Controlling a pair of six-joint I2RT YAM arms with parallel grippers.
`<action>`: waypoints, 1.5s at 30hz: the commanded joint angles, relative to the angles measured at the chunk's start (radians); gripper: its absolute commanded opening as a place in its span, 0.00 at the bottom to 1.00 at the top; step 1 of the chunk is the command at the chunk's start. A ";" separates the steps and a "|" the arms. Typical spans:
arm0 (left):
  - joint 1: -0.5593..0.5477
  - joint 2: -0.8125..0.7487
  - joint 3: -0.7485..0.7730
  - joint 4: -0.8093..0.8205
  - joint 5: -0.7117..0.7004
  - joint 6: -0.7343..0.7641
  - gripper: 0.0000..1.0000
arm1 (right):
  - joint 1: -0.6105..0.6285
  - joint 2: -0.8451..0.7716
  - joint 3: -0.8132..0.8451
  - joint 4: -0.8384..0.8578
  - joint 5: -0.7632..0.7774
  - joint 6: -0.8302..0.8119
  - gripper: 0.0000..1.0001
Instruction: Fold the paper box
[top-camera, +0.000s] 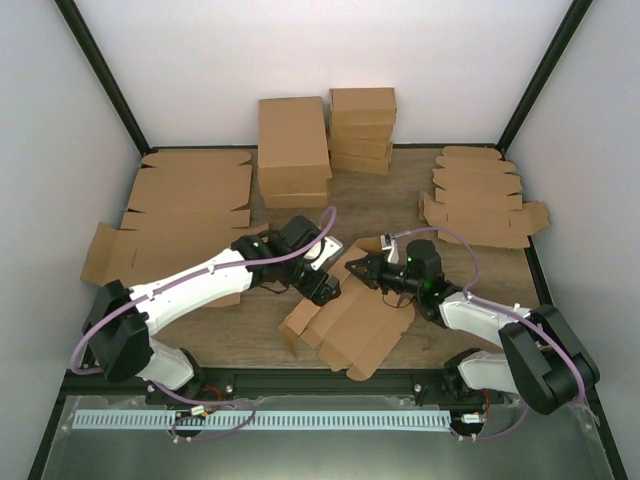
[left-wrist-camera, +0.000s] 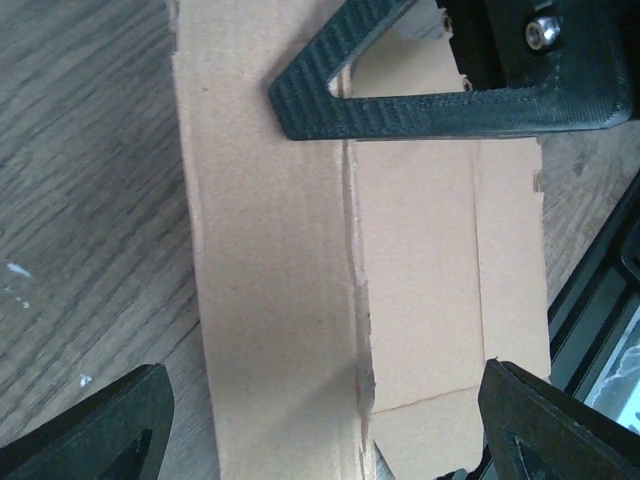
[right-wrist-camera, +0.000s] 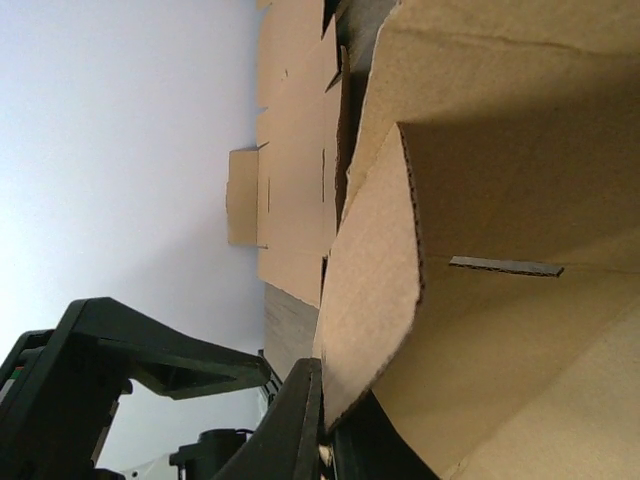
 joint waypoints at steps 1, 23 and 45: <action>0.004 0.041 0.004 0.026 0.063 0.023 0.84 | 0.005 -0.010 -0.004 0.033 -0.011 -0.033 0.01; 0.003 0.122 0.017 0.016 -0.007 0.009 0.66 | 0.005 0.005 -0.009 0.030 -0.002 -0.052 0.01; 0.003 0.160 0.077 -0.088 -0.123 0.014 0.48 | 0.006 -0.095 0.002 -0.144 0.069 -0.219 0.45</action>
